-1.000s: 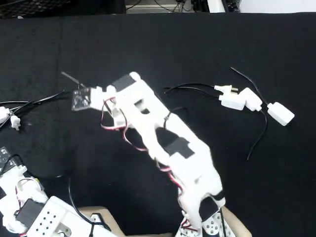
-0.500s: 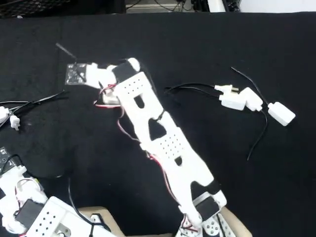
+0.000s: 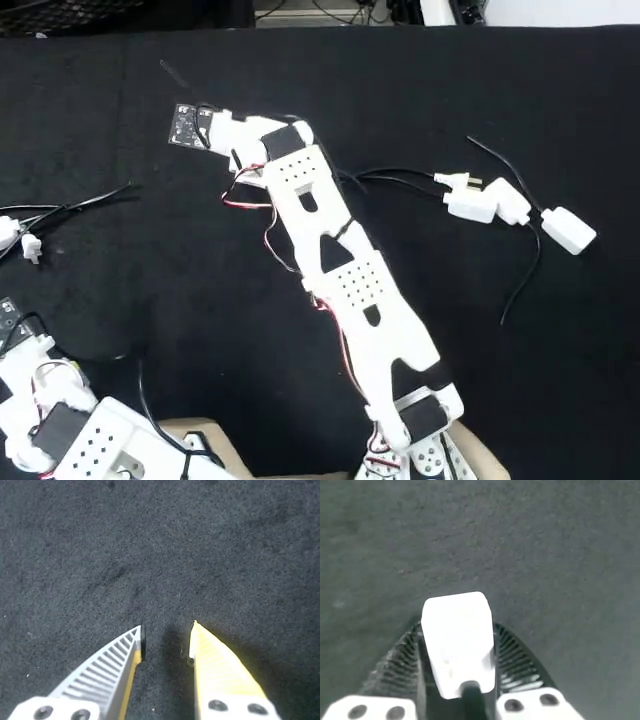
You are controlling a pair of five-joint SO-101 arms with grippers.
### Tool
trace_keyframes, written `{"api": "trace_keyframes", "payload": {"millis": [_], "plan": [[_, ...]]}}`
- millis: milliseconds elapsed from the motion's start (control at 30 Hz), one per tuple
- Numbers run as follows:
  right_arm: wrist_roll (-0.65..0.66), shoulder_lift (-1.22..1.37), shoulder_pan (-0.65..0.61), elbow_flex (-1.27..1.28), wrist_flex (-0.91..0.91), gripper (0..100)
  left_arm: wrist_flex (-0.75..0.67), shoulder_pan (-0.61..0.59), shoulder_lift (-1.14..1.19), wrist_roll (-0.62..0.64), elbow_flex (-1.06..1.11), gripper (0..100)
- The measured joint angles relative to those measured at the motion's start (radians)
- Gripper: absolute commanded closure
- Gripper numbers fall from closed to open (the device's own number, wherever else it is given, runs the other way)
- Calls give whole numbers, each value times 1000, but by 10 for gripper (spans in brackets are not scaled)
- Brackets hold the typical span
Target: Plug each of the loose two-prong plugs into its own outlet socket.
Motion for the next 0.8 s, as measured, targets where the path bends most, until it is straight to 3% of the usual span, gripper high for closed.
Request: {"api": "trace_keyframes", "payload": {"millis": [267, 533, 800], "plan": [[-60, 2, 52, 146, -318, 982, 0, 0, 0, 0, 0, 833], [-60, 2, 52, 178, -353, 784, 0, 0, 0, 0, 0, 833], [-98, 31, 51, 178, -379, 765, 0, 0, 0, 0, 0, 833]]}}
